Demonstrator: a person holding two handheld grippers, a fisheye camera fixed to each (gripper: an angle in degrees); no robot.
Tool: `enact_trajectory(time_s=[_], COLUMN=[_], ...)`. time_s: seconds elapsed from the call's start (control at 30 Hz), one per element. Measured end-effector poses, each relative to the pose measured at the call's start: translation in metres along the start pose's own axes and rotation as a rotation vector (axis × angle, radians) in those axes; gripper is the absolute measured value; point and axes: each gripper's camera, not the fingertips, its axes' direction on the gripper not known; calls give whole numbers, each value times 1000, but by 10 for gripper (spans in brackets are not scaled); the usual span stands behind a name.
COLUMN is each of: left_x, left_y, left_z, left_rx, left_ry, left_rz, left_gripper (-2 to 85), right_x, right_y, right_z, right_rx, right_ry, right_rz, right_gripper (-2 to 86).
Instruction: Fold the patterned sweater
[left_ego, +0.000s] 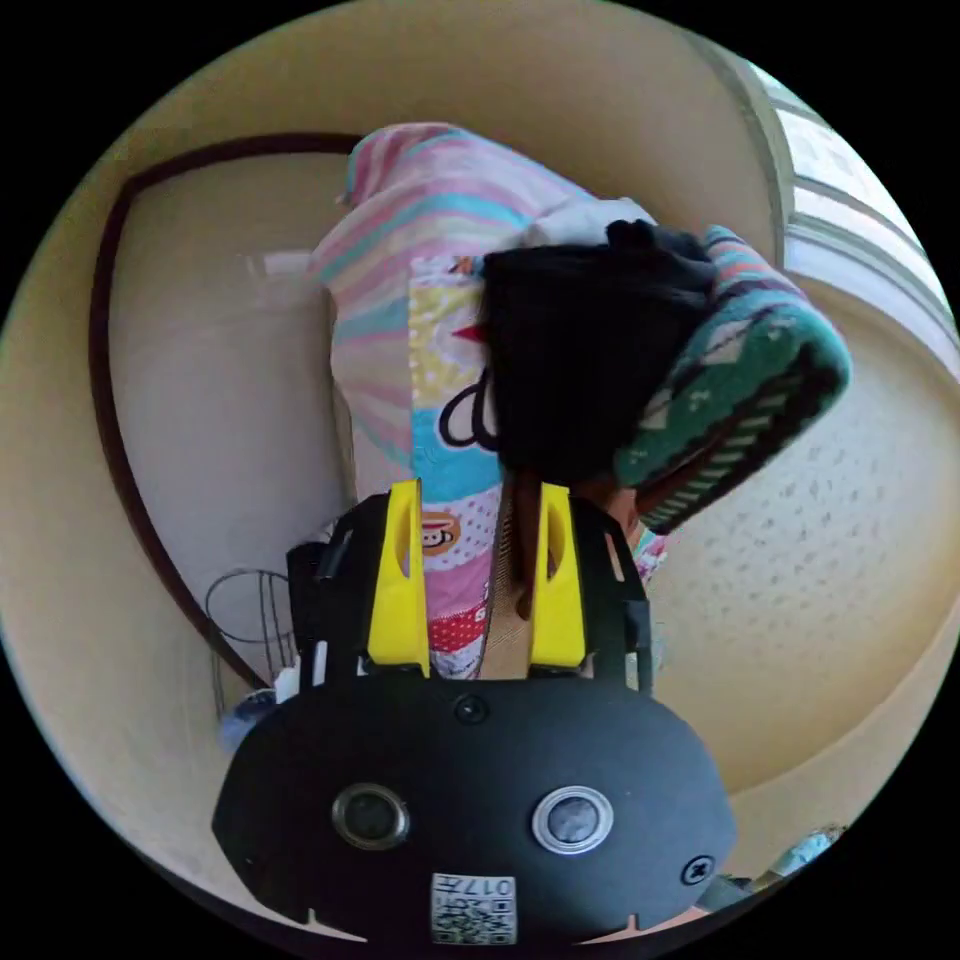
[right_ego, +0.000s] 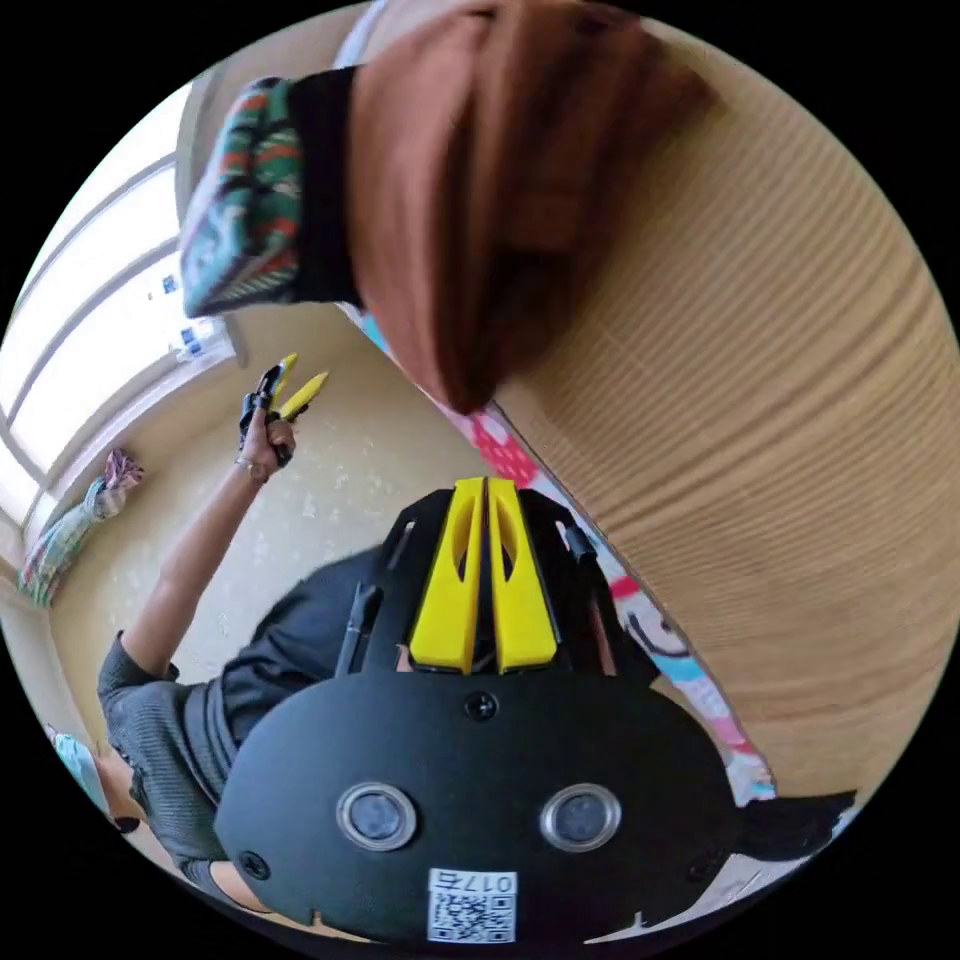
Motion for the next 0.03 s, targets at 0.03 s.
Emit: enact_trajectory(time_s=[0.03], left_x=[-39], left_y=[27], left_z=[16], left_rx=[-32], left_ry=[52], left_rz=[-113], left_gripper=[151], right_x=[57], right_y=[45], right_z=[22], right_rx=[-46], right_ry=[-1], right_rz=[146], right_gripper=[13])
